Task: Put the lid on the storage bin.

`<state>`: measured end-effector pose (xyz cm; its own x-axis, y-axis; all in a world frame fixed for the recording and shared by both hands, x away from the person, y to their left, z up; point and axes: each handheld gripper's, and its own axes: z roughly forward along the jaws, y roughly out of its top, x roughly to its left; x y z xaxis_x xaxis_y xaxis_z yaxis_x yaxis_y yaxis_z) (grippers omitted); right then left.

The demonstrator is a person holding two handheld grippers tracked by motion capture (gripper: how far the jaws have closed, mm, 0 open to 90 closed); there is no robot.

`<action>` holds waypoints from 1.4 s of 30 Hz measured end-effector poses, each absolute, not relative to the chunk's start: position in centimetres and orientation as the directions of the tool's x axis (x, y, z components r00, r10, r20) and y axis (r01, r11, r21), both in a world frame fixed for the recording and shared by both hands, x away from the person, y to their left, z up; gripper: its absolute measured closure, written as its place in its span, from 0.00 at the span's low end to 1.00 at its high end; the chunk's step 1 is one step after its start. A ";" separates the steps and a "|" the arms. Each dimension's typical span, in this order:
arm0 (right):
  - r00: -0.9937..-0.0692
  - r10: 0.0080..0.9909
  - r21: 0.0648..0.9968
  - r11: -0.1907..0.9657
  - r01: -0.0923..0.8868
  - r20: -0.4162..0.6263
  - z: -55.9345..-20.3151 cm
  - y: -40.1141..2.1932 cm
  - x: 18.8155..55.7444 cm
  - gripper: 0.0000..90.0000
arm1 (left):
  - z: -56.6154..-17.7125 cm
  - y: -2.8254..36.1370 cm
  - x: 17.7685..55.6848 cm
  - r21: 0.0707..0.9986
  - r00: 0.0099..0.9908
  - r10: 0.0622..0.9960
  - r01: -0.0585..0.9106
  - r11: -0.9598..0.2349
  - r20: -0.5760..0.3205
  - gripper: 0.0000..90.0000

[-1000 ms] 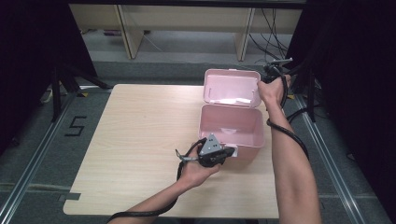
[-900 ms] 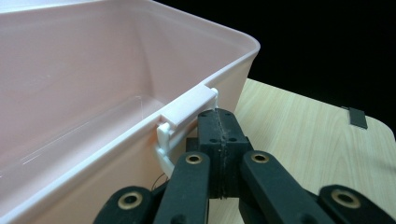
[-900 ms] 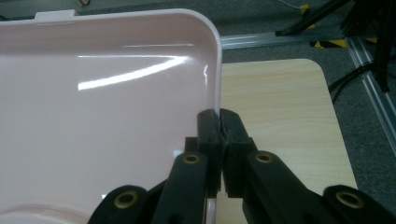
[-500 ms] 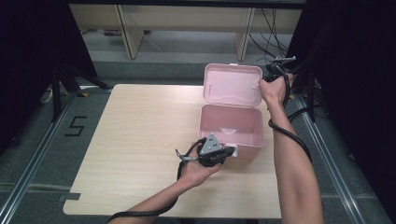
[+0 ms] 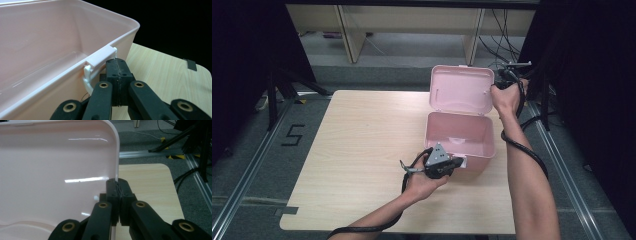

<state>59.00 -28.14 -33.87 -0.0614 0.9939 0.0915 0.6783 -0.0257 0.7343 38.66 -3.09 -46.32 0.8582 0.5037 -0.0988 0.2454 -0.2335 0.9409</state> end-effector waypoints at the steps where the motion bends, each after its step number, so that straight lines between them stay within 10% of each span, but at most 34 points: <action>1: -0.046 0.993 0.733 -0.046 0.679 0.105 -33.8 -28.0 58.9 1.00 | -46.3 -3.1 38.7 0.941 0.859 0.502 0.243 -0.235 -0.096 1.00; 42: -0.099 0.992 0.805 -0.005 0.593 0.080 -32.3 -27.8 55.8 1.00 | -46.3 -3.1 38.9 0.942 0.852 0.512 0.256 -0.218 -0.113 1.00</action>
<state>55.81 -27.84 -32.34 -0.0992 0.9919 0.0798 0.5935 -0.0054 0.8048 38.90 -3.11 -46.32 0.8516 0.5120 -0.1127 0.2558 -0.2181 0.9418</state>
